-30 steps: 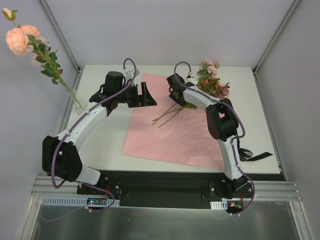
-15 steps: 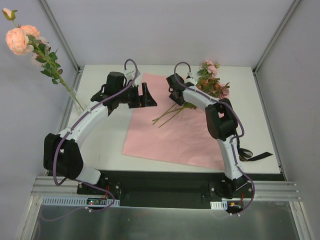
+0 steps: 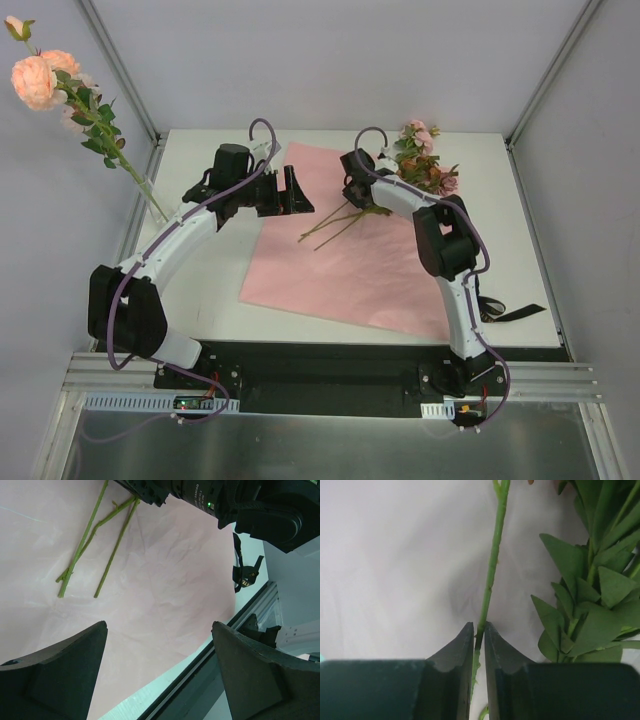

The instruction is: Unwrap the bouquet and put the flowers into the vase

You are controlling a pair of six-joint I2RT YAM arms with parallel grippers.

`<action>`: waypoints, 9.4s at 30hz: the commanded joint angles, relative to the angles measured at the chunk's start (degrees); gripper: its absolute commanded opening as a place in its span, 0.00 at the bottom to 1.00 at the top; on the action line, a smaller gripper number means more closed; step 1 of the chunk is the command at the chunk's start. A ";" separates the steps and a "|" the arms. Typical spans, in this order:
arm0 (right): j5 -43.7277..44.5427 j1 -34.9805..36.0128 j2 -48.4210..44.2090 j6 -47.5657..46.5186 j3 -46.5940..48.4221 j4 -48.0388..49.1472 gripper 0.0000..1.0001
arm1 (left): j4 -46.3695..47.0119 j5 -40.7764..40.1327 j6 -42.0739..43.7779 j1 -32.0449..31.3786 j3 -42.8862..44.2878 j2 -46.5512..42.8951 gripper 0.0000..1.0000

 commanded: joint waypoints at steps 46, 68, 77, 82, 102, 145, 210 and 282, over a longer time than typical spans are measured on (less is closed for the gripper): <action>-43.35 15.20 -36.25 -32.22 -45.64 84.59 0.01 | -15.72 -15.04 -4.15 3.03 8.91 -22.84 0.82; -48.28 17.48 -37.31 -37.59 -44.06 80.46 0.01 | -16.51 -5.11 -2.22 7.86 22.80 -10.80 0.66; -48.99 18.19 -37.49 -39.17 -43.53 79.05 0.01 | -16.60 -5.98 -1.95 7.95 24.47 -9.04 0.50; -49.25 18.45 -37.49 -39.96 -43.18 78.09 0.01 | -16.51 -6.68 -1.25 7.95 24.47 -9.04 0.38; -38.99 18.72 -38.37 -41.11 -40.63 66.32 0.70 | -16.42 -21.34 9.20 7.77 19.55 -19.22 0.00; -40.28 9.93 -36.25 -33.20 -42.39 65.60 0.78 | 7.39 -82.71 42.51 8.04 51.02 -0.78 0.00; -40.72 9.22 -34.85 -33.20 -42.13 65.61 0.78 | 8.19 -92.03 27.32 15.68 31.86 2.47 0.00; 12.98 6.59 -32.05 3.10 -31.42 2.78 0.60 | -4.47 -4.14 8.15 0.66 10.06 -0.70 0.86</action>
